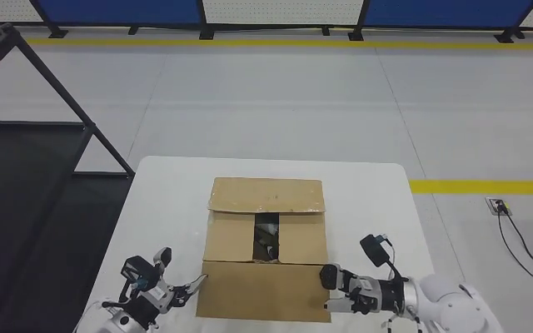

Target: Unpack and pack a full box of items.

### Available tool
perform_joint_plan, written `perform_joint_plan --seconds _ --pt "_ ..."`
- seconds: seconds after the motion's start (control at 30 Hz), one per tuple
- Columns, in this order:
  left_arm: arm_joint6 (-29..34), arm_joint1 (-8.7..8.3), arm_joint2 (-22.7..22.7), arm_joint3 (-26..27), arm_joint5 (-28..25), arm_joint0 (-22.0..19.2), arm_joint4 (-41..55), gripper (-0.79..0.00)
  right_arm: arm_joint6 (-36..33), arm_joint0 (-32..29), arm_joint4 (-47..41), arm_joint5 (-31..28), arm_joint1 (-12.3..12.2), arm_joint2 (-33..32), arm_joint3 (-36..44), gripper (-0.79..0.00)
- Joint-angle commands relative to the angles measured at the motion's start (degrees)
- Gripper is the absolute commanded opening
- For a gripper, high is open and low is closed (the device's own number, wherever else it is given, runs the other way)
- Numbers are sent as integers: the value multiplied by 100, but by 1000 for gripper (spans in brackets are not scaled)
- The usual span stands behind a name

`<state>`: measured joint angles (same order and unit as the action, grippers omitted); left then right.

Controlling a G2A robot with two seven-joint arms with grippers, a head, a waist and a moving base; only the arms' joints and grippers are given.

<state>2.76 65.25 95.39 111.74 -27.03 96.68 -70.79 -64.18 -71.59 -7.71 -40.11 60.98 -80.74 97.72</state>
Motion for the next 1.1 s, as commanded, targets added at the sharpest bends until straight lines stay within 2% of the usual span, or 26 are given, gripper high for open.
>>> perform_joint_plan --seconds 0.0,0.13,0.23,0.6,0.73,0.93,1.07 --pt "10 -2 -41 -20 49 -10 -133 0 57 24 -79 -57 -16 15 -5 0" --pt "-35 2 -138 -80 163 -30 -292 0 143 70 -286 -136 -48 4 8 0" --pt "-42 5 -183 -103 239 -48 -345 0 436 180 -513 140 -55 -77 -21 0" --pt "-8 5 -205 -105 288 -52 -385 0 436 180 -513 140 -55 -77 -21 0" --pt "-8 5 -205 -105 288 -52 -385 0 772 417 -506 782 -11 224 -111 0" --pt "-8 5 -205 -105 288 -52 -385 0 1149 1216 -793 1849 110 801 -698 0" --pt "-8 5 -205 -105 288 -52 -385 0 1248 1631 -907 2065 173 1022 -1120 0"
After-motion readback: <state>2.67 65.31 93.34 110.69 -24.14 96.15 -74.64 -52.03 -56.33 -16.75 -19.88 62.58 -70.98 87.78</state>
